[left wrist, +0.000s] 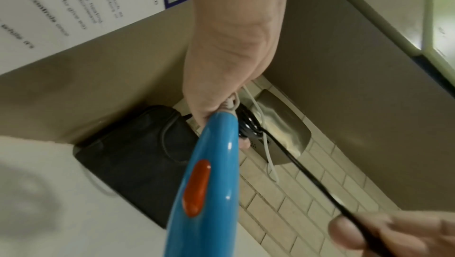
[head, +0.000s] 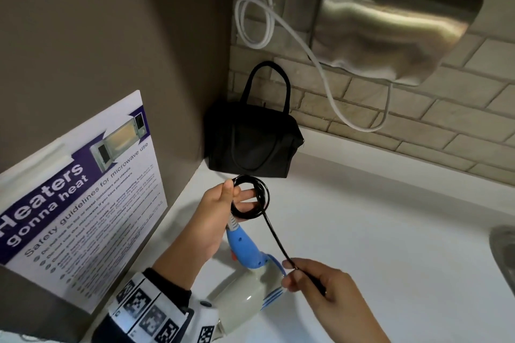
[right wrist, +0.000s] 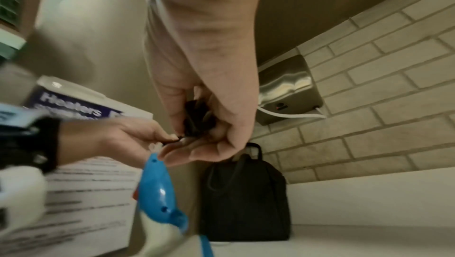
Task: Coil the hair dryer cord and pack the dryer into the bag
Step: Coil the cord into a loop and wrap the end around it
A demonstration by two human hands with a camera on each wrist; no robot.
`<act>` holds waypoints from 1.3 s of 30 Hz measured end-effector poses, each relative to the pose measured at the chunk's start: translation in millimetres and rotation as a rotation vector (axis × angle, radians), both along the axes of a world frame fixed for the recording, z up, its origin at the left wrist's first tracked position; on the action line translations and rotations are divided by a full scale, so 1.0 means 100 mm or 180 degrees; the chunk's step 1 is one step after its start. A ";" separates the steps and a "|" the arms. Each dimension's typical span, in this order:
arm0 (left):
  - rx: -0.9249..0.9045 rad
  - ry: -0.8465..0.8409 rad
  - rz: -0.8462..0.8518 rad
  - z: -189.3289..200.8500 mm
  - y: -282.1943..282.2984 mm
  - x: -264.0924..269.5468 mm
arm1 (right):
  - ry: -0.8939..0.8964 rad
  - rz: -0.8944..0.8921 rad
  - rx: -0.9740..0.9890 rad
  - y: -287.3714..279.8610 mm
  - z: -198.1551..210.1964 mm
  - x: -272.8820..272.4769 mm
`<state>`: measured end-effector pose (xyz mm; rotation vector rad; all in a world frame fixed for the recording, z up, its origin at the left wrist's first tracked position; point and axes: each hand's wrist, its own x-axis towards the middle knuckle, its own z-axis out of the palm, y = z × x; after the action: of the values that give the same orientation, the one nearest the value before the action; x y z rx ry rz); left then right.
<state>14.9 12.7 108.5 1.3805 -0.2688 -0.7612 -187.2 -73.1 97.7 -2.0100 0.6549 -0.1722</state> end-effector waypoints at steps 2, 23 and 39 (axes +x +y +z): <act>-0.0047 0.0314 0.0166 -0.01 0.00 0.06 | -0.0046 0.0071 -0.0154 0.12 0.02 0.02; 0.0455 -0.0450 -0.0486 0.02 0.06 -0.11 | -0.0643 -0.0948 0.0122 -0.75 -0.06 0.56; 0.0582 -0.0400 -0.0470 -0.06 0.01 -0.16 | -0.1154 -0.1040 0.3148 -0.56 -0.09 0.82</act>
<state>-0.8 14.2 102.8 1.5974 -0.4116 -0.8382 -104.8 -129.0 88.8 -0.8898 0.6488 -0.3213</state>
